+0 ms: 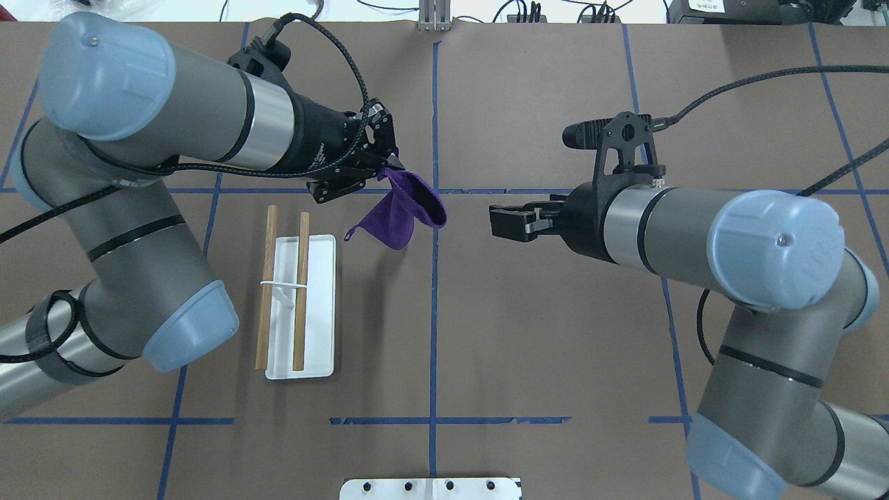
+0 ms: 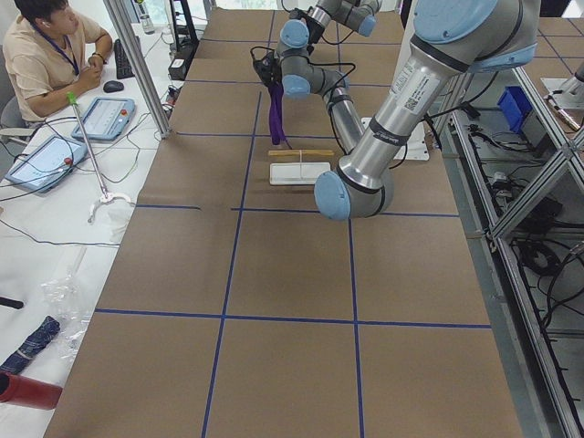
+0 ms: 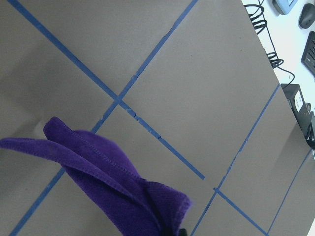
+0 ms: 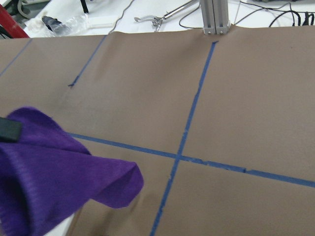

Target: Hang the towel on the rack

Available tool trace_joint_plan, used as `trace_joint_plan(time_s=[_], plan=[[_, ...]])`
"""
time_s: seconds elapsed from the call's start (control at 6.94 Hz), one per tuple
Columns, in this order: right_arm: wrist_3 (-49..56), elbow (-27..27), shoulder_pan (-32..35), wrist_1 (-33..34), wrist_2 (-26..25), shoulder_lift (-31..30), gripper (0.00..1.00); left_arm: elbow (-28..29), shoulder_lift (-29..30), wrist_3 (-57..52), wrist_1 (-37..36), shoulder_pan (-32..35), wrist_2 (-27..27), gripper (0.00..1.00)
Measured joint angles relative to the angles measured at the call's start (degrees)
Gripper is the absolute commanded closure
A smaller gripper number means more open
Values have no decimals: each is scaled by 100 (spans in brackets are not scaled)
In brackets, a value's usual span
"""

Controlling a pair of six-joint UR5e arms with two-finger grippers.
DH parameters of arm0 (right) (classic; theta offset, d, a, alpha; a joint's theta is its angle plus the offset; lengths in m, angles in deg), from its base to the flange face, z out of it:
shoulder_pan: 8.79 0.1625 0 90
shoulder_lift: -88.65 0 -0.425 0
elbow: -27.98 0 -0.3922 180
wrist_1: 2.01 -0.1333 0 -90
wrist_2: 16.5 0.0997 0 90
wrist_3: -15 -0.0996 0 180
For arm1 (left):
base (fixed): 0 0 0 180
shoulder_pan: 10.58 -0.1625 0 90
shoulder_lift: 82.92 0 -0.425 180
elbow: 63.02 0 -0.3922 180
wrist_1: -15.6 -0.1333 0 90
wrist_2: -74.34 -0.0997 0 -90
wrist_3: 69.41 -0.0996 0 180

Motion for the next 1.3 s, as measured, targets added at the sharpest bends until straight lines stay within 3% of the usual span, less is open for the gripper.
trace_joint_plan(time_s=[0.43, 0.86, 1.3], plan=[[1208, -732, 1182, 674, 1485, -218, 0, -640, -1200, -2209, -14, -16, 261, 100], [2918, -1232, 2132, 747, 2262, -868, 0, -975, -2482, -4320, 27, 22, 375, 100], [4147, -1913, 2981, 737, 3043, -1016, 0, -855, -2940, -5551, 47, 77, 373, 100]])
